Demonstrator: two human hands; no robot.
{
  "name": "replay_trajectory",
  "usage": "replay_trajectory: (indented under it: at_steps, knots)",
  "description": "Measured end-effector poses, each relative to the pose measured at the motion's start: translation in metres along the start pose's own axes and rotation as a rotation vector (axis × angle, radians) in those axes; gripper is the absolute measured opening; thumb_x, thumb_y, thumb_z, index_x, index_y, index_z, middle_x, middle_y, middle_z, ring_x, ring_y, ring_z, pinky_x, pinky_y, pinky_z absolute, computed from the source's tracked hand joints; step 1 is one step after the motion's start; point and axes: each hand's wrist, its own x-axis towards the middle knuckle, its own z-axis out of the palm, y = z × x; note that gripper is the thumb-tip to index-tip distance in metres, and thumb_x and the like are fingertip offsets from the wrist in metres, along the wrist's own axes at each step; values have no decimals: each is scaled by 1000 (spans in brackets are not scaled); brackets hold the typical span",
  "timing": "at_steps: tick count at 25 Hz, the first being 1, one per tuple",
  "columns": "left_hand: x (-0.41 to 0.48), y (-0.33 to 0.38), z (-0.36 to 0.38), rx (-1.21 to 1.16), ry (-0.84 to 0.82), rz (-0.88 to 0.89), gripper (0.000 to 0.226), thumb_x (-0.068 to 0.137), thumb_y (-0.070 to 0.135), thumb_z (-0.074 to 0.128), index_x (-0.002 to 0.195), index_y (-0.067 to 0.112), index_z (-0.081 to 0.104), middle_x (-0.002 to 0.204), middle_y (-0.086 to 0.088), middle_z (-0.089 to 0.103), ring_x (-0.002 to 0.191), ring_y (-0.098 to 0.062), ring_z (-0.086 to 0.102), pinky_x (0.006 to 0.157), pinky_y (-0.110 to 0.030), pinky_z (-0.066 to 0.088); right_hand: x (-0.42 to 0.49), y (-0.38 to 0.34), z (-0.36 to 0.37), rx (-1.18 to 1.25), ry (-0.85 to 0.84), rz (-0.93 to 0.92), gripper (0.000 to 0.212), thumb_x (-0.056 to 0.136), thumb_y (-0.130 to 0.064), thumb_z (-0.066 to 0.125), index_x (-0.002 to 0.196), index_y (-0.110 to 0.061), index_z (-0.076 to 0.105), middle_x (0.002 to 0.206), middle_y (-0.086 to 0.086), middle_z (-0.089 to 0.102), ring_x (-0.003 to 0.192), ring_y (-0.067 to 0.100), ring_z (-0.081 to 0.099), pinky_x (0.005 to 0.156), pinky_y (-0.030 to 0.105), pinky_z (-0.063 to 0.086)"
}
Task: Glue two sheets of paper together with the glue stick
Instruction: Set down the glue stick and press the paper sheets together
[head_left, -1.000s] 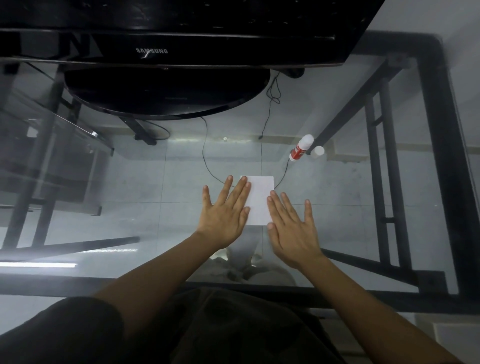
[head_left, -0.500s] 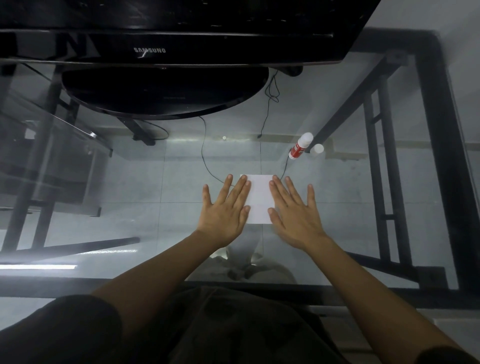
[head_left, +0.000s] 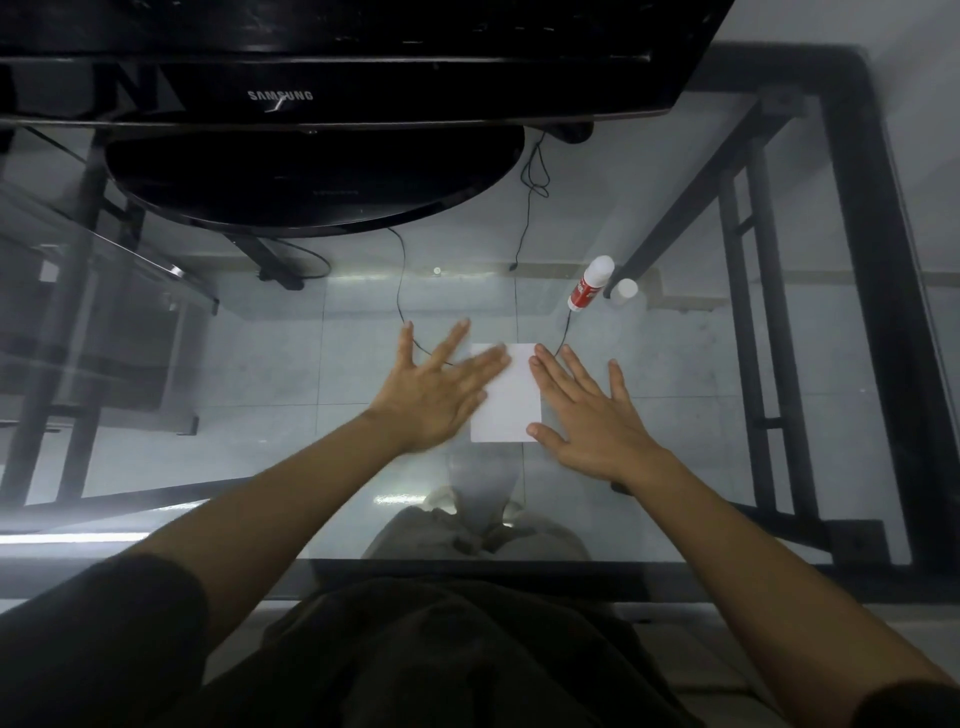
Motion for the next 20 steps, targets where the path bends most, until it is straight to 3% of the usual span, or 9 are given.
replay_trajectory:
  at_steps: [3,8,14,17,20]
  knots:
    - [6,-4,-9,-13,14,-112,52,90,49,-8,136,36,-29,149,17,-20,127,-17,-43,98,-63,-21,0,-2,-2,-6,-5,11,77,89,-61,24,140,-29,-25,144,-15,-31,132,8,-31,105,51,-17]
    - [-18,20,10,46,-4,79,53,90,51,-6,136,38,-30,144,18,-29,130,-17,-38,96,-62,-27,-2,-4,-5,8,-4,7,77,90,-60,25,142,-27,-20,146,-13,-30,133,9,-30,107,52,-16]
    - [-1,7,0,-55,52,-176,53,94,48,1,137,33,-24,147,14,-21,128,-19,-39,105,-66,-8,-3,-10,-11,-9,-13,42,76,91,-57,27,144,-25,-17,154,-9,-21,140,14,-21,109,54,-11]
    - [-15,25,12,-84,51,-168,58,93,53,4,139,28,-22,155,8,-9,132,-16,-27,108,-57,-7,-2,-16,-15,-43,4,54,76,92,-54,32,145,-22,-12,156,-5,-16,141,17,-17,110,54,-8]
    - [-16,21,18,-65,73,-190,62,92,58,6,138,29,-23,151,9,-15,133,-17,-25,109,-54,-7,5,-23,-22,-99,48,46,74,92,-51,34,147,-18,-2,158,3,-6,143,22,-13,111,53,-7]
